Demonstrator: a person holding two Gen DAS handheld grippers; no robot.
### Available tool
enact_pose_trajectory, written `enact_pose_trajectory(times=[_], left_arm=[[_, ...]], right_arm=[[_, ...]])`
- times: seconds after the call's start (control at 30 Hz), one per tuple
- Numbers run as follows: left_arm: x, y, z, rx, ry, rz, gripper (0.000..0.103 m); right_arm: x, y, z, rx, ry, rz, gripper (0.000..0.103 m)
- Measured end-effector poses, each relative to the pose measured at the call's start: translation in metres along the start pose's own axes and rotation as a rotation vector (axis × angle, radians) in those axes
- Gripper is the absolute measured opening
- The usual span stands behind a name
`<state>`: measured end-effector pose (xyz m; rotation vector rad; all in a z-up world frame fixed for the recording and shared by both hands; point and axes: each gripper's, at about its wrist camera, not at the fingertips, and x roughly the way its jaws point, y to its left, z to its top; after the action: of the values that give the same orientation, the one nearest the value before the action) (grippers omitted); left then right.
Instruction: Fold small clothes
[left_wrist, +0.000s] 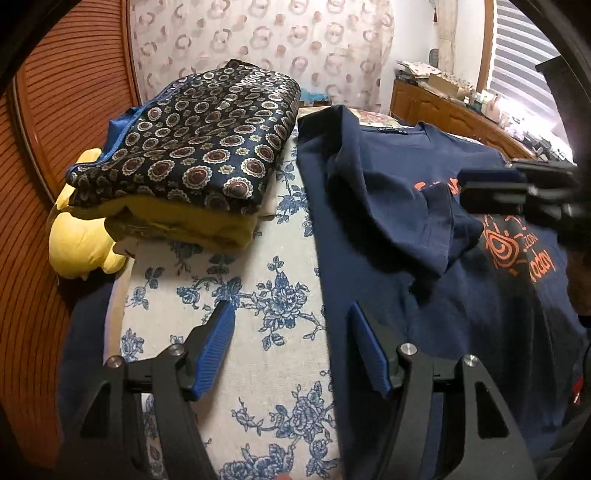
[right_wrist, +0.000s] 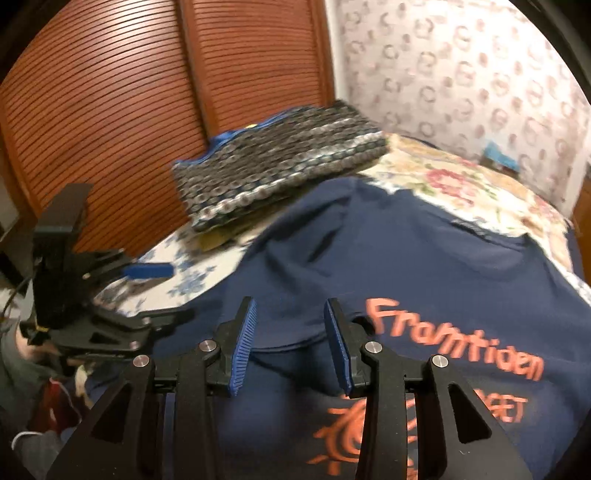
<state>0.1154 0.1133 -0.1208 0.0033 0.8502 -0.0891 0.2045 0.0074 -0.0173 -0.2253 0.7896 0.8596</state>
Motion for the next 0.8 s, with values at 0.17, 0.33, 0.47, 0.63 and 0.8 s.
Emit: enact_pose_trajectory(times=[0.17,0.33,0.47,0.63,0.8], left_arm=[[0.001,0.003,0.0,-0.013,-0.002,-0.018,0.07],[0.0,0.003,-0.001,-0.014,-0.005,-0.017,0.07],[0.002,0.005,0.0,-0.015,-0.008,-0.017,0.071],[0.002,0.005,0.0,-0.015,-0.008,-0.016,0.071],[0.002,0.005,0.0,-0.016,-0.008,-0.017,0.071]], right_arm=[[0.011,0.016,-0.006,-0.024,0.025,0.057,0.038],[0.022,0.025,-0.011,-0.049,0.051,0.085,0.038],[0.027,0.031,-0.014,-0.067,0.068,0.082,0.038],[0.041,0.032,-0.012,-0.102,0.104,0.035,0.028],[0.027,0.013,0.005,-0.063,0.016,-0.013,0.005]])
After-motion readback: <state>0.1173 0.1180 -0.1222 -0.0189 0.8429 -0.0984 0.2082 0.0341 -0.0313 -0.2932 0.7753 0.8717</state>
